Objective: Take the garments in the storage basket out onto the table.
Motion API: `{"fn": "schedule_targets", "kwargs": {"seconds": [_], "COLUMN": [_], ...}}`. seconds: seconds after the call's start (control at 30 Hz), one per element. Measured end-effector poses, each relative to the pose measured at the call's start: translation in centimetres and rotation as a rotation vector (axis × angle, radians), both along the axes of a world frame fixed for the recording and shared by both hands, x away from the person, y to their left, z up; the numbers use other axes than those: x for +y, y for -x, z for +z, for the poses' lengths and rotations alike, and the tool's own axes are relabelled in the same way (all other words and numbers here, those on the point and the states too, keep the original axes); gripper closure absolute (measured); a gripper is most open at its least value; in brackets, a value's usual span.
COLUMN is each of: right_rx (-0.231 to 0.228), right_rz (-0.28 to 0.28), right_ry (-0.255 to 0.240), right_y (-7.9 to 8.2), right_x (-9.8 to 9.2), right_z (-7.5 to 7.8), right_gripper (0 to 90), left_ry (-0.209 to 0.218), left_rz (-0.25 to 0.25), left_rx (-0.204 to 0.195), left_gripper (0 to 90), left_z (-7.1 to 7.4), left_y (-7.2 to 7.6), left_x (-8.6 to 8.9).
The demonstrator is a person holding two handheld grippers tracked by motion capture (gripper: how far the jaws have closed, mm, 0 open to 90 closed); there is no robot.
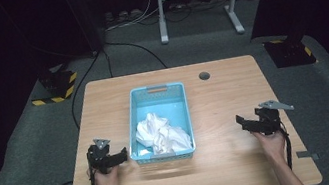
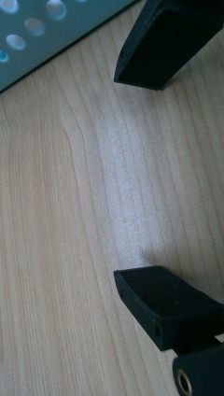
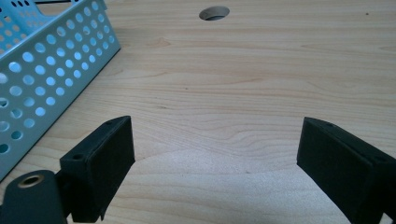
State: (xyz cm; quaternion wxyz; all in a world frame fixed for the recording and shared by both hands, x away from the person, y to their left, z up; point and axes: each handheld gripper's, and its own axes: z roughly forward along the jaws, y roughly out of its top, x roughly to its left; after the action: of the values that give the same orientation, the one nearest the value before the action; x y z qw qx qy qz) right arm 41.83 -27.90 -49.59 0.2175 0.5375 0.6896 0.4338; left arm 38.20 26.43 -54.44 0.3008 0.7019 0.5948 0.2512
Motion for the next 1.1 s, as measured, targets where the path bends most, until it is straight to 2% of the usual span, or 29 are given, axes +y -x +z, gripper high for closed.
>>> {"fn": "schedule_targets", "kwargs": {"seconds": [0.23, 0.4, 0.8, 1.1], "right_rx": [-0.039, -0.051, -0.084, -0.102], "right_rz": [0.020, 0.039, 0.065, 0.097], "right_ry": [-0.005, -0.004, 0.033, 0.030], "right_y": [0.2, 0.3, 0.5, 0.4], "right_x": [0.6, 1.1, 2.2, 2.9], "right_z": [1.0, 1.7, 3.3, 4.4], "right_gripper": [10.6, 10.4, 10.3, 10.2], "left_ry": [0.000, 0.000, 0.000, 0.000], "left_rz": [0.000, 0.000, 0.000, 0.000], "left_rx": [0.000, 0.000, 0.000, 0.000], "left_gripper": [6.3, 6.3, 6.3, 6.4], "left_z": [0.0, 0.0, 0.0, 0.0], "left_y": [0.0, 0.0, 0.0, 0.0], "left_x": [0.0, 0.0, 0.0, 0.0]}}
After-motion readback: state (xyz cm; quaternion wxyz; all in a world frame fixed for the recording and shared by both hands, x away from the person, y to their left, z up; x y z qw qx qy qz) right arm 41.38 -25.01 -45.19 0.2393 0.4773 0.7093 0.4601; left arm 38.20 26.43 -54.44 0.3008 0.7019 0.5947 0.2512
